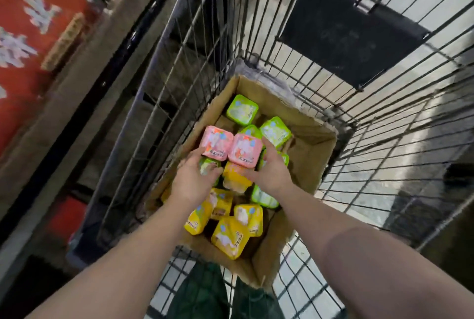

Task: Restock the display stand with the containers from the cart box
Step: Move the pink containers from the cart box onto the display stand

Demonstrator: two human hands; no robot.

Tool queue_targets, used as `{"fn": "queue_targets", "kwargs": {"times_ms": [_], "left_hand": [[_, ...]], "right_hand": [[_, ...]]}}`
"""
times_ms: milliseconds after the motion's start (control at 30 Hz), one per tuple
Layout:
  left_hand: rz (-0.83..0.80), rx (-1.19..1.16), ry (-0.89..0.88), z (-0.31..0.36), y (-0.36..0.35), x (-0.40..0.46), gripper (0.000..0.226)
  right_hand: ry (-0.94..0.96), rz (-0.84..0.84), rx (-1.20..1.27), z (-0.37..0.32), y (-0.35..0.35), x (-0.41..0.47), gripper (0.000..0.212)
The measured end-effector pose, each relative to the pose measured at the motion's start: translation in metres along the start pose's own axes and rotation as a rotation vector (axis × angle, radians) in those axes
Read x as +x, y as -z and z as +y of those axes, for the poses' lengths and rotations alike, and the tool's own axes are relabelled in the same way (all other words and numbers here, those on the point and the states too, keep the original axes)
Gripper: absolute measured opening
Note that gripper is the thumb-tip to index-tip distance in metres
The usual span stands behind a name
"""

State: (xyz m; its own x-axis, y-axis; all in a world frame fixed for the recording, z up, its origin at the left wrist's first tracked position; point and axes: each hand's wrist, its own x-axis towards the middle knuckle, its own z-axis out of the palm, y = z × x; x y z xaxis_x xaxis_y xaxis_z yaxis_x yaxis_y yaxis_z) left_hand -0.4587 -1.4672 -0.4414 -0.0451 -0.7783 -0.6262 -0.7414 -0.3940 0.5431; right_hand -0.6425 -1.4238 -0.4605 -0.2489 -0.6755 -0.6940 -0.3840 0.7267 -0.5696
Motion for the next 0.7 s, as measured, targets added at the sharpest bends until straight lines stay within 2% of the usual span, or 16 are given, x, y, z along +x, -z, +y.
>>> {"fn": "queue_targets", "kwargs": {"times_ms": [67, 100, 233, 500, 700], "left_hand": [[0.002, -0.013, 0.0, -0.002, -0.004, 0.002, 0.07], [-0.002, -0.019, 0.003, -0.003, -0.005, 0.004, 0.07], [-0.035, -0.044, 0.021, -0.002, -0.01, 0.012, 0.074], [-0.046, -0.135, 0.025, -0.01, -0.02, 0.022, 0.093], [-0.011, -0.183, 0.016, -0.001, -0.016, 0.012, 0.083]], "right_hand": [[0.0, -0.073, -0.031, 0.004, -0.005, 0.0, 0.132], [0.001, -0.075, -0.048, 0.006, -0.007, 0.001, 0.135], [0.012, 0.019, -0.019, 0.003, -0.006, 0.009, 0.122], [0.029, -0.005, 0.09, 0.011, -0.01, 0.021, 0.1], [0.055, 0.011, 0.107, 0.002, 0.01, 0.001, 0.088]]}}
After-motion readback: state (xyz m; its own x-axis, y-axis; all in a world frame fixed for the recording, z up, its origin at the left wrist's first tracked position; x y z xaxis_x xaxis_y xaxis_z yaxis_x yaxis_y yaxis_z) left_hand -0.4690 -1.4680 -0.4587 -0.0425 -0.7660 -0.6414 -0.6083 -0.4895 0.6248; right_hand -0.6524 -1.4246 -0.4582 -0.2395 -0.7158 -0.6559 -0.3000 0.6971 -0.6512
